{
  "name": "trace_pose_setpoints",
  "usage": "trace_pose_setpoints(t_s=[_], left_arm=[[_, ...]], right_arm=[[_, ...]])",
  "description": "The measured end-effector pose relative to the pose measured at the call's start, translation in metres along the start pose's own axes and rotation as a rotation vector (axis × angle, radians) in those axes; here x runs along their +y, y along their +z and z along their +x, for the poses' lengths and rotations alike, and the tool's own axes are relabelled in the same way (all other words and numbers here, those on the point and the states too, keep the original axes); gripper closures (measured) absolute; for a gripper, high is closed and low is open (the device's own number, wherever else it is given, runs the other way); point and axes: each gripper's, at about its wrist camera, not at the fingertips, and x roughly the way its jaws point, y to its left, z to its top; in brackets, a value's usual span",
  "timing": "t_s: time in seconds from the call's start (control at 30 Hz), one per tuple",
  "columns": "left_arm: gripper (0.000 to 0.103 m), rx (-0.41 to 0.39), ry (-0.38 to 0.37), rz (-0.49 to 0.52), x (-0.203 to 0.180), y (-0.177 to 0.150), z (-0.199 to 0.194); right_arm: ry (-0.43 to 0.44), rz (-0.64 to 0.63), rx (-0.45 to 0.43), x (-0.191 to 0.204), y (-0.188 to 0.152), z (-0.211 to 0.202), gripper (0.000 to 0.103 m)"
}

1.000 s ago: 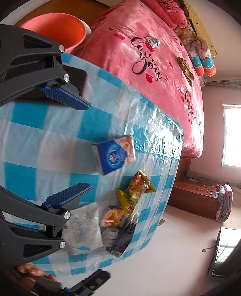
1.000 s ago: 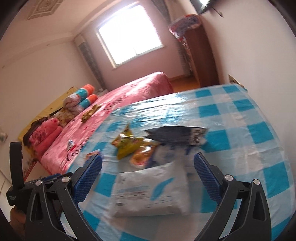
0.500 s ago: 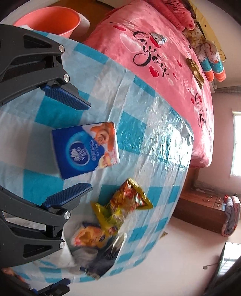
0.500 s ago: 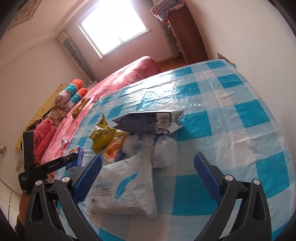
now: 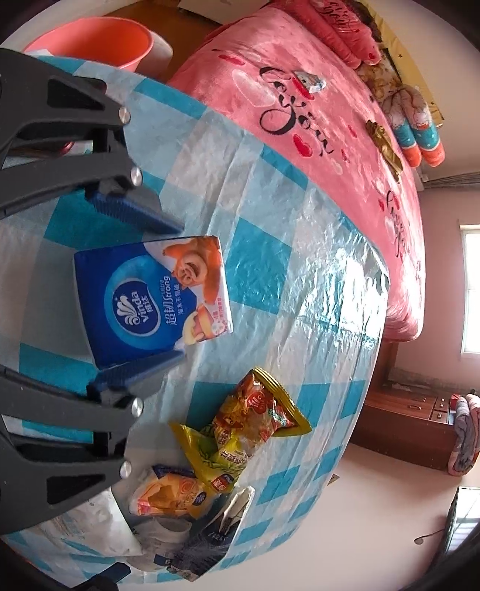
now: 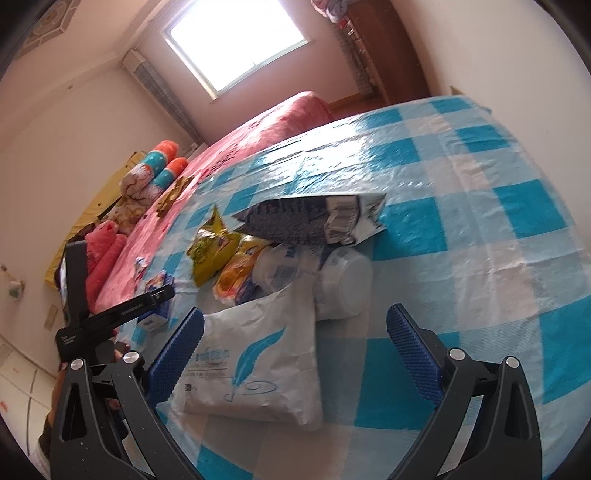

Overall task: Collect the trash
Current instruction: 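Grasp the blue Vinda tissue box with the left gripper, then grasp the white feather-print wipes pack with the right gripper while the left holds the tissue box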

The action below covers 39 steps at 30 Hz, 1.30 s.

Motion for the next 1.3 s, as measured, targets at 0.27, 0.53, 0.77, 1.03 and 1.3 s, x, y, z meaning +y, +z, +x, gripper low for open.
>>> trace_pose_setpoints(t_s=[0.27,0.53,0.77,1.03,1.3], left_arm=[[0.05,-0.006,-0.034,0.018,-0.002,-0.009,-0.007],[0.05,-0.004,-0.123,0.151,-0.042,-0.039,-0.027],[0.05,0.017,-0.191,0.299,-0.082,-0.067,-0.045],[0.05,0.052,-0.301,0.425,-0.119,-0.11,-0.074],[0.05,0.086,-0.409,0.444,-0.12,-0.129,-0.095]], right_arm=[[0.039,-0.04,0.041,0.011,-0.005,0.006,0.006],[0.03,-0.035,0.032,0.011,-0.009,-0.001,0.006],[-0.001,0.008,0.0,-0.005,-0.007,-0.014,0.006],[-0.058,0.048,-0.054,-0.02,-0.003,-0.033,0.006],[-0.179,0.038,-0.129,-0.029,-0.006,-0.065,0.006]])
